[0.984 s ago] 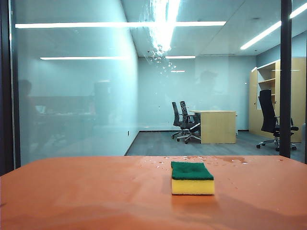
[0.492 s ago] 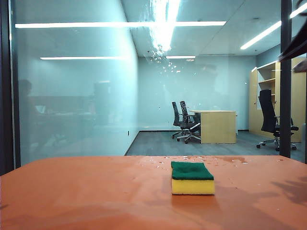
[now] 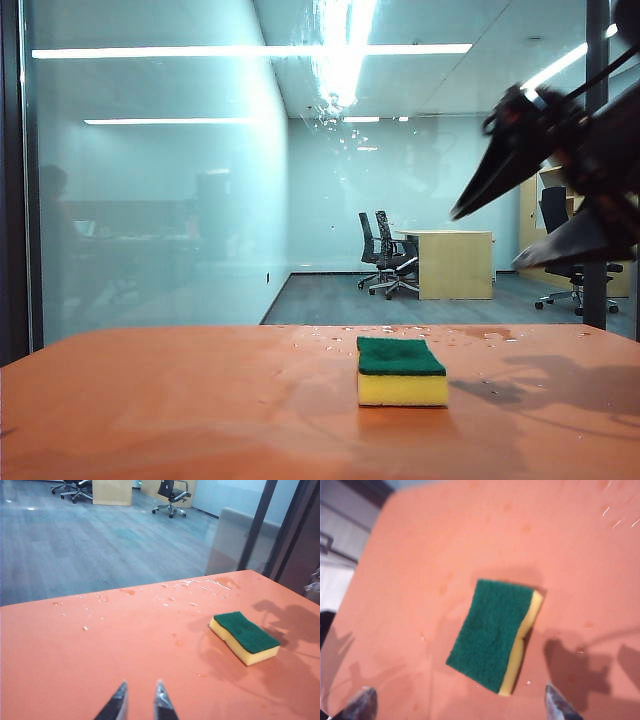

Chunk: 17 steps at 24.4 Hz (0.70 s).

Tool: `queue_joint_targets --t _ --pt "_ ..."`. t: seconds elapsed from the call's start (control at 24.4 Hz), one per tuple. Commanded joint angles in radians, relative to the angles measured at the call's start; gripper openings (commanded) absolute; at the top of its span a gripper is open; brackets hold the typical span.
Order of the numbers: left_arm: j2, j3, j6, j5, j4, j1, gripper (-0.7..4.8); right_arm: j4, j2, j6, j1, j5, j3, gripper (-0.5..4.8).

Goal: Pick up the sponge from the table, wipe the water off the glass, and finally place the sponge back on the table.

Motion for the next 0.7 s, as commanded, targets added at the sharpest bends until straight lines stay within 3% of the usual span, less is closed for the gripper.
queue_joint_targets --t 0.04,0.41,0.7 --pt "0.001 0.004 -0.001 0.005 0.005 0.0 0.72 0.013 0.106 0.023 0.027 -0.028 0.05 4.28" --pt "0.001 0.004 -0.001 0.005 -0.001 0.0 0.72 0.006 0.355 0.044 0.066 -0.034 0.173 4.27" --pt "0.001 0.004 -0.001 0.005 -0.001 0.0 0.72 0.002 0.489 0.044 0.118 0.026 0.259 4.26"
